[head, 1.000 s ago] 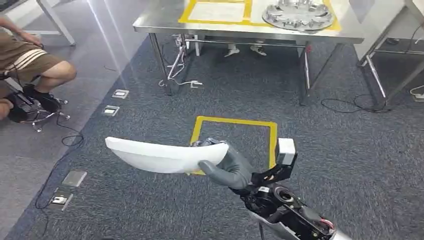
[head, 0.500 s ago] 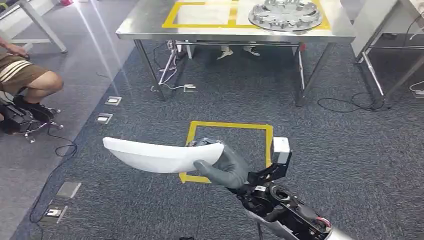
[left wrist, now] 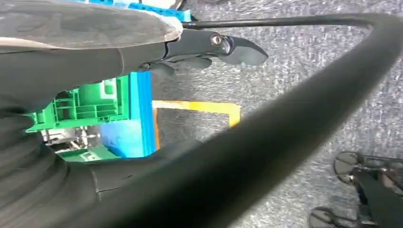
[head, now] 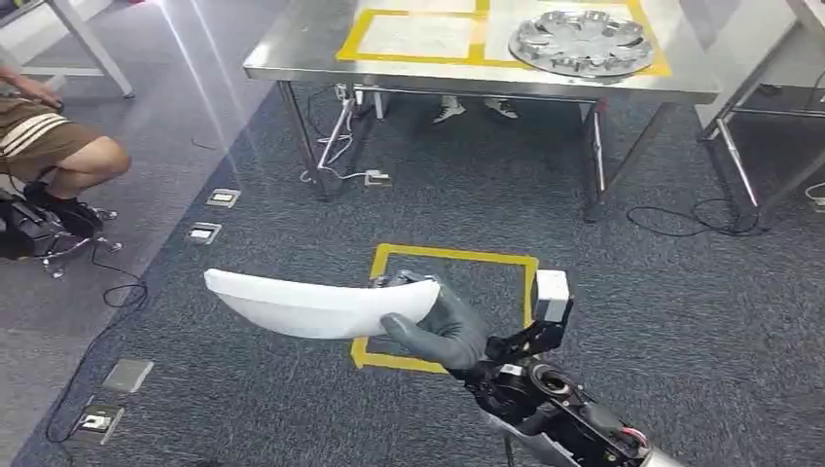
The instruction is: Take the parts from the cabinet and place them on the table.
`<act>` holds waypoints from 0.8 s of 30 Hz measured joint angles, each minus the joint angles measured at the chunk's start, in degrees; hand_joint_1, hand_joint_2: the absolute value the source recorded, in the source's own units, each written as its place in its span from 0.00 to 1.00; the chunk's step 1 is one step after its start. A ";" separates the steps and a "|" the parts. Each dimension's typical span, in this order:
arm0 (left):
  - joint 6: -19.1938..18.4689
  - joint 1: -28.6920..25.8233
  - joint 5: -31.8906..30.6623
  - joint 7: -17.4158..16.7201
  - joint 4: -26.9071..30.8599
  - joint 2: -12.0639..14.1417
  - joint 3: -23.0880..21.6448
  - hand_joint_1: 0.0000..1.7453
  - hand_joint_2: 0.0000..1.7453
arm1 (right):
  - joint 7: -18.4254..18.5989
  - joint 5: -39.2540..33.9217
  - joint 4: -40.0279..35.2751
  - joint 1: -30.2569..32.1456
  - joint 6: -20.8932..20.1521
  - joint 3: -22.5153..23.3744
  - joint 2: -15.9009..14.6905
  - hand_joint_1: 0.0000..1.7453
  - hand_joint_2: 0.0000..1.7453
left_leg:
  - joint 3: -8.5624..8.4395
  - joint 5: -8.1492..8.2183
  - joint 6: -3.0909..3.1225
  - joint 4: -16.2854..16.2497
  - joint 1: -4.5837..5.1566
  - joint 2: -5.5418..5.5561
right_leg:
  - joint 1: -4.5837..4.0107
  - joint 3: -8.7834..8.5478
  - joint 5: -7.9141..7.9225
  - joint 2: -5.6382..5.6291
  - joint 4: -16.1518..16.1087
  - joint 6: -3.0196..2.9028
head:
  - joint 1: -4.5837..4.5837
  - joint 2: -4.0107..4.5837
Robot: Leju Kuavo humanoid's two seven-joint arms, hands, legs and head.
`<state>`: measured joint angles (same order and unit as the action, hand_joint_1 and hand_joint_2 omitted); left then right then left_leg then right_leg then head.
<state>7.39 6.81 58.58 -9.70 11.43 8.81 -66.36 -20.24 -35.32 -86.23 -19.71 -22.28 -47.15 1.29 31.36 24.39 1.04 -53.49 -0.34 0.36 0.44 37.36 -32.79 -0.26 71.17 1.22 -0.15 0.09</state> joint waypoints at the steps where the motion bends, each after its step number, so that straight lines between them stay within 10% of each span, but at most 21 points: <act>1: 0.00 -0.07 0.00 0.00 0.00 -0.04 0.00 0.00 1.00 | 0.04 0.37 0.00 0.00 0.40 0.00 0.00 0.75 1.00 | -0.71 0.36 -0.15 -0.05 -0.01 0.07 | 0.11 -1.68 3.41 0.00 -4.59 0.00 | 0.20 0.00; 3: 0.00 -0.17 0.00 0.00 0.00 -0.20 0.00 0.00 1.00 | 0.00 1.53 0.02 0.00 1.38 0.00 0.00 0.75 1.00 | -1.64 1.31 -0.68 -0.08 -0.06 0.17 | 0.14 -4.90 8.27 -0.01 -13.66 -0.41 | 0.90 0.00; 9: 0.00 0.15 0.00 0.00 0.00 -0.04 0.00 0.00 1.00 | -0.72 0.92 0.02 -0.04 1.88 0.04 0.09 0.75 1.00 | -1.09 1.66 -0.81 -0.82 0.54 0.26 | 0.31 -5.93 7.60 -0.44 -15.87 -0.52 | 0.09 0.00; 11: 0.00 0.24 0.00 0.00 0.00 0.02 0.00 0.00 1.00 | -0.79 0.74 -0.04 -0.04 1.82 0.09 0.26 0.75 1.00 | -2.17 0.67 0.49 1.72 0.74 0.18 | 0.19 -6.86 8.06 -0.51 -17.50 -0.31 | -0.72 0.00; 12: 0.00 0.25 0.00 0.00 0.00 0.00 0.00 0.00 1.00 | -0.79 0.72 -0.13 0.07 1.82 0.22 0.35 0.75 1.00 | -4.19 -0.35 0.67 5.04 -0.62 -0.03 | -0.05 -6.76 7.85 -0.39 -17.95 -0.47 | -1.31 0.00; 15: 0.00 0.25 0.00 0.02 0.00 0.00 0.00 0.00 1.00 | -0.83 0.50 -0.09 -0.34 1.68 0.22 0.35 0.75 1.00 | -6.24 -1.16 0.09 7.51 -0.89 -0.47 | 0.38 -2.63 3.79 -0.27 -8.53 0.67 | -0.37 0.00; 18: 0.00 0.06 0.00 0.09 0.00 -0.11 0.00 0.00 1.00 | -0.74 0.31 0.22 0.08 1.84 0.20 0.24 0.75 1.00 | -6.59 -0.34 -1.27 7.05 -1.97 -0.44 | 1.78 1.86 3.05 -0.18 -1.45 2.39 | 0.15 0.00; 21: -0.02 -0.14 0.02 0.09 0.00 -0.31 0.00 0.00 1.00 | -0.70 0.24 0.24 0.02 1.90 0.17 0.24 0.75 1.00 | -6.62 1.94 -3.99 4.19 -4.00 -0.23 | 3.88 -4.11 10.45 0.52 -14.92 5.14 | 0.55 0.00; 22: 0.02 -0.14 0.02 0.09 -0.15 0.27 0.00 0.00 1.00 | -0.68 0.15 0.37 0.07 1.99 0.13 0.22 0.75 1.00 | -6.03 2.72 -5.00 3.08 -3.60 -0.13 | 3.27 -4.25 7.82 -0.15 -14.33 5.98 | 1.14 0.00; 24: 0.02 -0.03 0.04 0.09 -0.20 0.16 0.00 0.00 1.00 | -0.63 0.11 0.37 0.18 1.99 0.11 0.26 0.75 1.00 | -4.86 3.35 -5.88 0.66 -3.86 0.13 | 3.11 -4.02 7.21 -0.72 -13.25 2.70 | 1.30 0.00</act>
<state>7.41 6.78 58.62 -9.62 11.23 8.97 -66.36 -20.87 -35.21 -85.85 -19.53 -20.28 -47.04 1.55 26.50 27.73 -4.84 -52.83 -4.20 0.49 3.55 33.34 -25.57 -0.98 57.92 3.92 1.15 0.09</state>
